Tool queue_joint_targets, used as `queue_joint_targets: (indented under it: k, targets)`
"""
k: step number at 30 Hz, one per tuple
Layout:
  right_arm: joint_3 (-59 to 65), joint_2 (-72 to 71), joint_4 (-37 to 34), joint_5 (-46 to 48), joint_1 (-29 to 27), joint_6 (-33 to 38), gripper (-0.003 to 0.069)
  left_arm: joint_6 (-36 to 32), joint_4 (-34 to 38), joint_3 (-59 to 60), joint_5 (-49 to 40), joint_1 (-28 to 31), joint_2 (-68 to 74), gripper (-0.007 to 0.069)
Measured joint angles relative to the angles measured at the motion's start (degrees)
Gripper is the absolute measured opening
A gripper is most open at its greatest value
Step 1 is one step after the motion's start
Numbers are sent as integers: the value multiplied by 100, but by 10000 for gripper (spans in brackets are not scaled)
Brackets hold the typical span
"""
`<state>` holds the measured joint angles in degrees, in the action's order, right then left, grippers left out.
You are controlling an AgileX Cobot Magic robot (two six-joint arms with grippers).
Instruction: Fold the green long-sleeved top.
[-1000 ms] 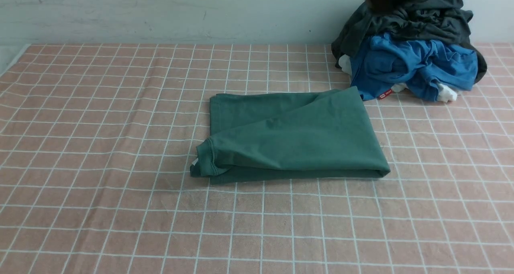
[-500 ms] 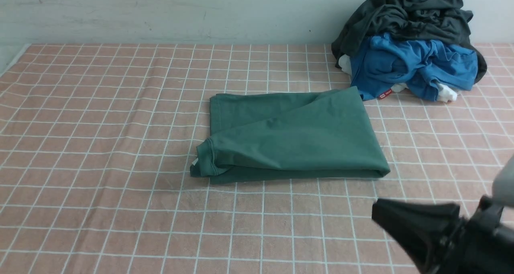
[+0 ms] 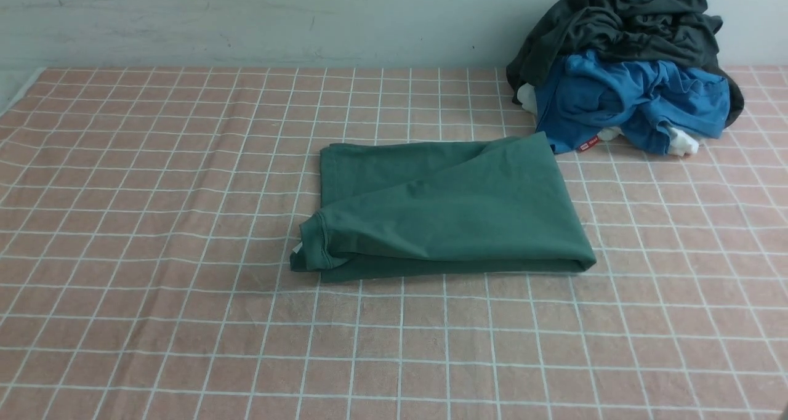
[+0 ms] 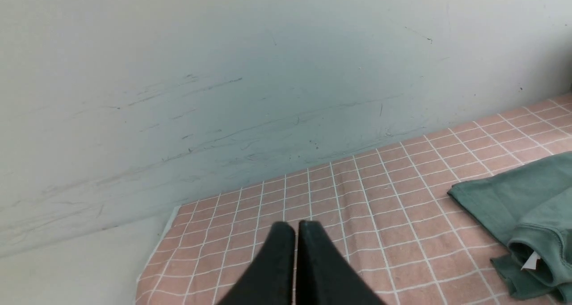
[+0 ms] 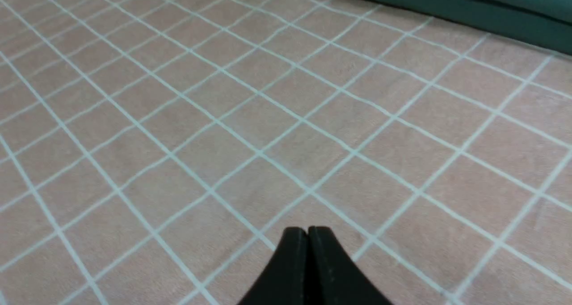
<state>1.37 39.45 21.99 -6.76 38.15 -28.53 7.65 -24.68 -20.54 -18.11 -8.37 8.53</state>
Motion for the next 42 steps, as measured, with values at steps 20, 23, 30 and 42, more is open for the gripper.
queue_joint_targets:
  k: [20, 23, 30, 42]
  targets:
    - [6, -4004, -1958, 2653, -4000, 1634, -13, 0, 0, 0, 0, 0, 0, -3]
    - [6, -4004, -1958, 2658, -4342, 2215, -13, 0, 0, 0, 0, 0, 0, -3]
    - [1, -4004, -1953, 2695, -4394, 2364, -13, 0, 0, 0, 0, 0, 0, -3]
    - [1, -4004, -1942, 2707, -4394, 2364, -13, 0, 0, 0, 0, 0, 0, -3]
